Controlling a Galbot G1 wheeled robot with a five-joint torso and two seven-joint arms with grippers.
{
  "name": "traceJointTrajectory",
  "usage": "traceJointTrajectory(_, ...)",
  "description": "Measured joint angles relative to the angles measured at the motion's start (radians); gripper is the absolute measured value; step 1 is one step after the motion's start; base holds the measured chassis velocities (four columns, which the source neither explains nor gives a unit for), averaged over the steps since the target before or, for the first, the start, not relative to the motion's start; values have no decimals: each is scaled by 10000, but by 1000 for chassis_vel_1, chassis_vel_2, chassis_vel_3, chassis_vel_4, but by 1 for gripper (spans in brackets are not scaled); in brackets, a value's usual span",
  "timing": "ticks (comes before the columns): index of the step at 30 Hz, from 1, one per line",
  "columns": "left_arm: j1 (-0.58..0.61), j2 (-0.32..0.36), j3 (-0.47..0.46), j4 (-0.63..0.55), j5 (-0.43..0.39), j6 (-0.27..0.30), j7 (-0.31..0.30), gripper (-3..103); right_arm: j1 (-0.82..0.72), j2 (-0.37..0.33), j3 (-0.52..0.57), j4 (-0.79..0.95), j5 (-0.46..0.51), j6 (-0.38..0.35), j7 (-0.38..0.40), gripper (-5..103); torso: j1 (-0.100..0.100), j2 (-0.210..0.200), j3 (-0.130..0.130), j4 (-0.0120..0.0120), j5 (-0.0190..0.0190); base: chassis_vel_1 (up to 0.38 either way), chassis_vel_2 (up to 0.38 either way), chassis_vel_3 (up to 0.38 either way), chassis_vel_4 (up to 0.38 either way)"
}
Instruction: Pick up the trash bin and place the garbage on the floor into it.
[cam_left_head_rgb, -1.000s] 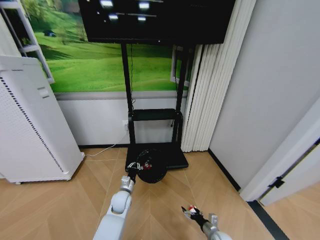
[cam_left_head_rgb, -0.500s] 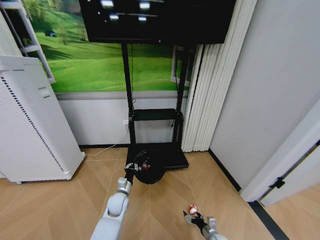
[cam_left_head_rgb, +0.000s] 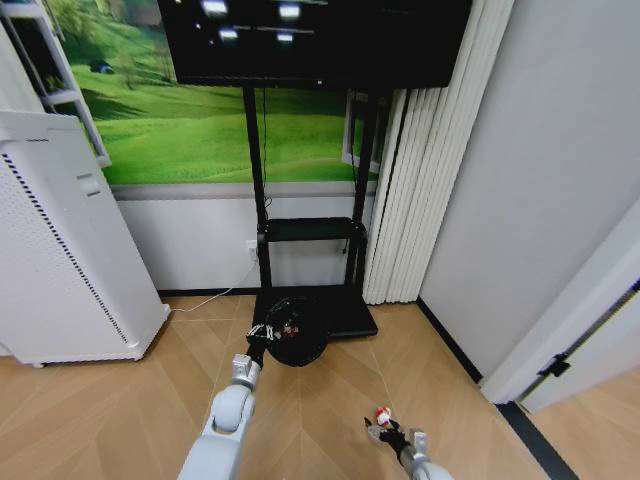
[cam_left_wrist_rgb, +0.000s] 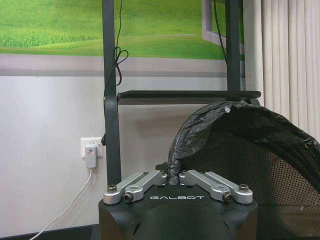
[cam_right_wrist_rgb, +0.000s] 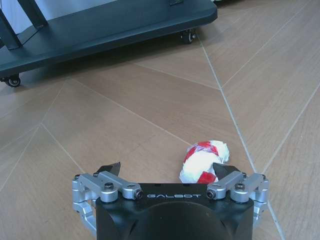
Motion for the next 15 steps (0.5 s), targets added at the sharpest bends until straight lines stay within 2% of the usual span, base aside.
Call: traceJointTrajectory(15,-127,-56,37,147,53,-6,-2,3,491,70,-112,-586,-164,92,9,100,0,0,0,0,1,0,0,0,0)
